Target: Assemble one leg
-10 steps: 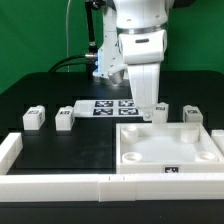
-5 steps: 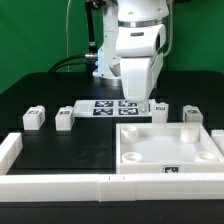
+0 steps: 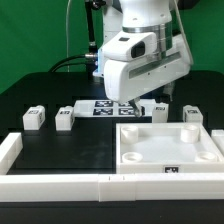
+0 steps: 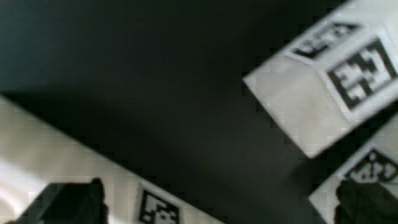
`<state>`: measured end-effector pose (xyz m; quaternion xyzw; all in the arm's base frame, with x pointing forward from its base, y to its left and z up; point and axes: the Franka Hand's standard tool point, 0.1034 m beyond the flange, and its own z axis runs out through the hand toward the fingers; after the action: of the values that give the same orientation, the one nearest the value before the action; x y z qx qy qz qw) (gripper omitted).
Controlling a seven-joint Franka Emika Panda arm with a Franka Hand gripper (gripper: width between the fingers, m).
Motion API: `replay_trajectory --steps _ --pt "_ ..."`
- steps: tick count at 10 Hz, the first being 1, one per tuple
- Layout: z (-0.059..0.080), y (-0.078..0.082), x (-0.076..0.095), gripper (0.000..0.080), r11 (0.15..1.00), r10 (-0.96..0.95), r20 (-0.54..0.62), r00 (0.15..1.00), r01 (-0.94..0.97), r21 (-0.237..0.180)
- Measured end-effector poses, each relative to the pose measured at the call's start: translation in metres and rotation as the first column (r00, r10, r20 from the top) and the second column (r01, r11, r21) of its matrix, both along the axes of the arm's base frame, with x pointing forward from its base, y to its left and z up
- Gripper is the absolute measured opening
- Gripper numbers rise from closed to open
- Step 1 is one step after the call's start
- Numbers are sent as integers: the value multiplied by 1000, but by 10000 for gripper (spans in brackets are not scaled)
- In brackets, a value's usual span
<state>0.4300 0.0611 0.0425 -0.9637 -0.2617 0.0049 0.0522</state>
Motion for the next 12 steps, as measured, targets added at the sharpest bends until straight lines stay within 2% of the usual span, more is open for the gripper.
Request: replay_trajectory --steps 2,4,7,8,10,11,12 --pt "-1 20 -7 649 981 -196 -15 981 196 -9" --pt "-2 41 -12 649 908 -420 -45 906 420 -18" --pt "-5 68 -21 649 909 -417 -56 907 417 -19" --pt "-5 73 -23 649 912 -411 -67 909 410 -27" --pt "-4 71 -23 649 913 -407 -97 908 405 -46" --pt "-4 71 -31 649 917 -399 -178 900 387 -95" --pt "-3 72 -29 649 919 -394 -235 889 374 -124"
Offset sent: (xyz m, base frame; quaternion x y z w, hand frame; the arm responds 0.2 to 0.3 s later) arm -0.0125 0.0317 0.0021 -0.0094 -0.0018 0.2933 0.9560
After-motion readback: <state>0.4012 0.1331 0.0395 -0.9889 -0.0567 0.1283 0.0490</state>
